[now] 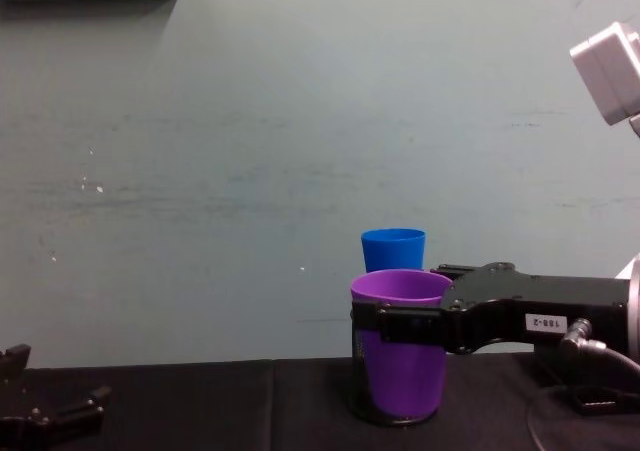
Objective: Pick up one cup with a gripper and tap it against the other cup.
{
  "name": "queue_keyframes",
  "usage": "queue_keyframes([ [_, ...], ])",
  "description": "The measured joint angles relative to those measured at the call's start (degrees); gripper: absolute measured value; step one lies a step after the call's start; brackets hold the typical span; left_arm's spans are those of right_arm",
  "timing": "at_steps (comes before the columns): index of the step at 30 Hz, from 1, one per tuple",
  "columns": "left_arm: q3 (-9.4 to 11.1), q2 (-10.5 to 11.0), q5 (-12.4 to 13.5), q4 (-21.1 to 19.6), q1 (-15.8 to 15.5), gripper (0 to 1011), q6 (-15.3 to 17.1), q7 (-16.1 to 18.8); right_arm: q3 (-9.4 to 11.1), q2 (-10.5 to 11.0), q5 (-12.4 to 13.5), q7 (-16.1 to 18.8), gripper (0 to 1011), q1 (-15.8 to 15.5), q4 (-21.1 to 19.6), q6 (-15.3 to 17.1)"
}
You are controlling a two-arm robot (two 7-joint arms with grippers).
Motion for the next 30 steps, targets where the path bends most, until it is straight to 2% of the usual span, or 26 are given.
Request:
queue_keyframes([
  [30, 0.00, 0.00, 0.00, 0.00, 0.00, 1000, 0.00, 0.00, 0.00, 0.00, 0.00, 0.00, 736, 0.00, 0.00, 0.00],
])
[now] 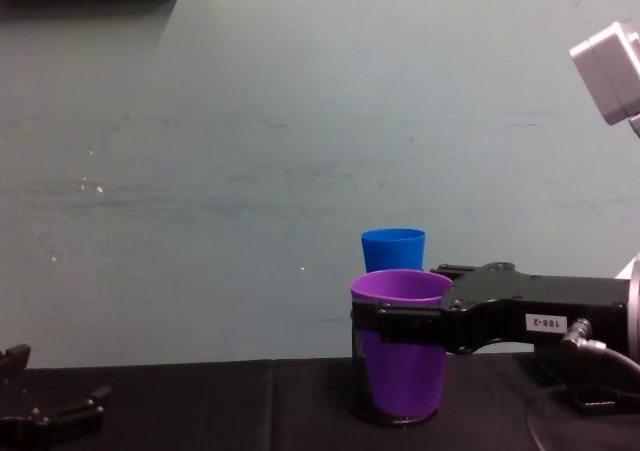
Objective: Pick up one cup with a gripper and tap it against the other cup.
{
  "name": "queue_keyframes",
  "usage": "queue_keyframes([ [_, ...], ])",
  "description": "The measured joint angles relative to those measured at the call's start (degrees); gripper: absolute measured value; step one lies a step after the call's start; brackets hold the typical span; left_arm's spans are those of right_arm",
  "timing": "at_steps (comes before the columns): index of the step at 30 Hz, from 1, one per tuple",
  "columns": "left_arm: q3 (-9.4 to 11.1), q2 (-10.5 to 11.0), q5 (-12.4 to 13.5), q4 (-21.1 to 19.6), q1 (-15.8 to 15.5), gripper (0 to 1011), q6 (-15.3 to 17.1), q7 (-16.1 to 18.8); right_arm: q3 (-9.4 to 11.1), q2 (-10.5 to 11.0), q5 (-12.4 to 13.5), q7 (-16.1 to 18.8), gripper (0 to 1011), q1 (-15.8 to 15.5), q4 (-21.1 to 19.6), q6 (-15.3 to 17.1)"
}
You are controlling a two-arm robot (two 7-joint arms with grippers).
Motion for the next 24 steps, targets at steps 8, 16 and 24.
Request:
queue_keyframes([
  [8, 0.00, 0.00, 0.00, 0.00, 0.00, 1000, 0.00, 0.00, 0.00, 0.00, 0.00, 0.00, 735, 0.00, 0.00, 0.00],
  [16, 0.00, 0.00, 0.00, 0.00, 0.00, 1000, 0.00, 0.00, 0.00, 0.00, 0.00, 0.00, 735, 0.00, 0.00, 0.00],
  [24, 0.00, 0.00, 0.00, 0.00, 0.00, 1000, 0.00, 0.00, 0.00, 0.00, 0.00, 0.00, 735, 0.00, 0.00, 0.00],
])
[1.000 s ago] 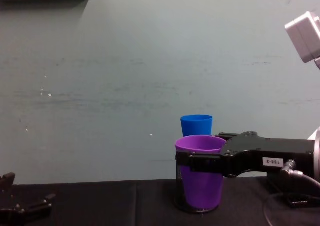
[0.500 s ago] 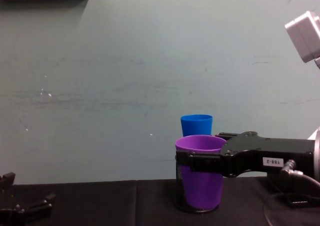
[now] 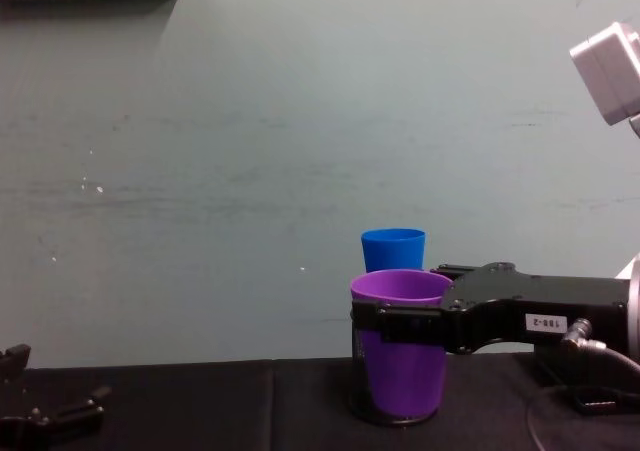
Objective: Pick up one cup with a gripper and tap it against the other cup.
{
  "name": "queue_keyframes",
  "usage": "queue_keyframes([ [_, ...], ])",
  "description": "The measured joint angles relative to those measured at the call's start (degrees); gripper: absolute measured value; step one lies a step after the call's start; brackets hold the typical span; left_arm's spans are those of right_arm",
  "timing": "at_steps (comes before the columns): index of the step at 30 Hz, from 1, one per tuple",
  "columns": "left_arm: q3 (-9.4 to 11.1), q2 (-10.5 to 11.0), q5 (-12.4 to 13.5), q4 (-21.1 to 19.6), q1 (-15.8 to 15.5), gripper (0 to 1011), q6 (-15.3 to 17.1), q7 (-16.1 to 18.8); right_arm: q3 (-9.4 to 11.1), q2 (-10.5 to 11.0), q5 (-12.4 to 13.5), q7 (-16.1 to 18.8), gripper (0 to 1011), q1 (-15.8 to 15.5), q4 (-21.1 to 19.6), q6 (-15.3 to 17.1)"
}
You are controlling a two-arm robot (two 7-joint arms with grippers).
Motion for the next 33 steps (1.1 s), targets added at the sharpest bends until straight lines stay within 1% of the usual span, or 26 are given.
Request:
queue_keyframes([
  [20, 0.00, 0.00, 0.00, 0.00, 0.00, 1000, 0.00, 0.00, 0.01, 0.00, 0.03, -0.04, 736, 0.00, 0.00, 0.05],
  [22, 0.00, 0.00, 0.00, 0.00, 0.00, 1000, 0.00, 0.00, 0.17, -0.01, 0.04, -0.67, 736, -0.06, 0.00, 0.34],
  [27, 0.00, 0.00, 0.00, 0.00, 0.00, 1000, 0.00, 0.00, 1.03, -0.49, -0.54, -3.67, 736, -0.32, 0.42, 1.37],
  [33, 0.00, 0.00, 0.00, 0.00, 0.00, 1000, 0.00, 0.00, 1.73, -1.80, -1.56, -5.57, 736, 0.71, 2.70, 1.71],
])
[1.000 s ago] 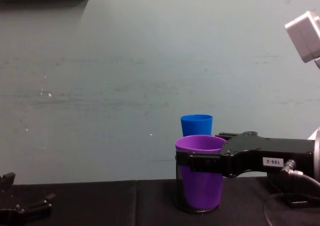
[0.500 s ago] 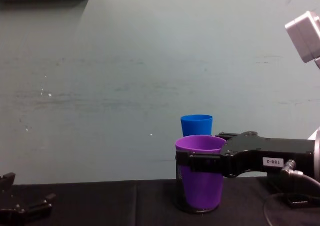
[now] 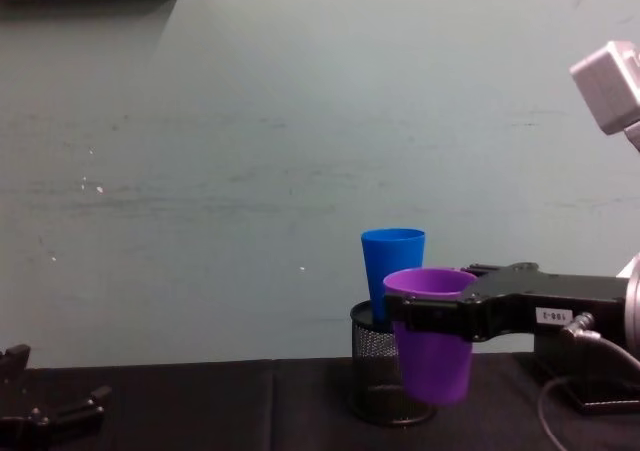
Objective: Pick up one cup with a gripper and tap it against the other cup.
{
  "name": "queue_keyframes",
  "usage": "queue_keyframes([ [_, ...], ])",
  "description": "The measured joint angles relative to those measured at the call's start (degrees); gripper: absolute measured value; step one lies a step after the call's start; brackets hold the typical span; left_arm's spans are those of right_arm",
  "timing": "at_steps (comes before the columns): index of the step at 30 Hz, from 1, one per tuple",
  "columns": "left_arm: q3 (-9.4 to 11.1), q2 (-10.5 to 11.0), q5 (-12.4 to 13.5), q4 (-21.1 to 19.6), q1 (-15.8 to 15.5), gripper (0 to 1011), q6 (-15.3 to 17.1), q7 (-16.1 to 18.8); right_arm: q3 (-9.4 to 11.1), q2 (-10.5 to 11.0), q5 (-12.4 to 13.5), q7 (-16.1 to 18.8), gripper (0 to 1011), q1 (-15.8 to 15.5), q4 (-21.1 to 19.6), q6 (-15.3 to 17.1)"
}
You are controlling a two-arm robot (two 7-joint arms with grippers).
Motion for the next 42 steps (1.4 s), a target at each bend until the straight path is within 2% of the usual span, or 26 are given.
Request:
queue_keyframes([
  [10, 0.00, 0.00, 0.00, 0.00, 0.00, 1000, 0.00, 0.00, 0.85, -3.62, -1.56, -1.65, 736, 2.99, 4.87, -1.00],
  [21, 0.00, 0.00, 0.00, 0.00, 0.00, 1000, 0.00, 0.00, 2.18, -7.30, -1.07, -2.14, 736, 4.98, 9.77, -1.58],
  [42, 0.00, 0.00, 0.00, 0.00, 0.00, 1000, 0.00, 0.00, 2.58, -10.26, -1.64, -0.90, 736, 9.51, 17.53, -2.99],
])
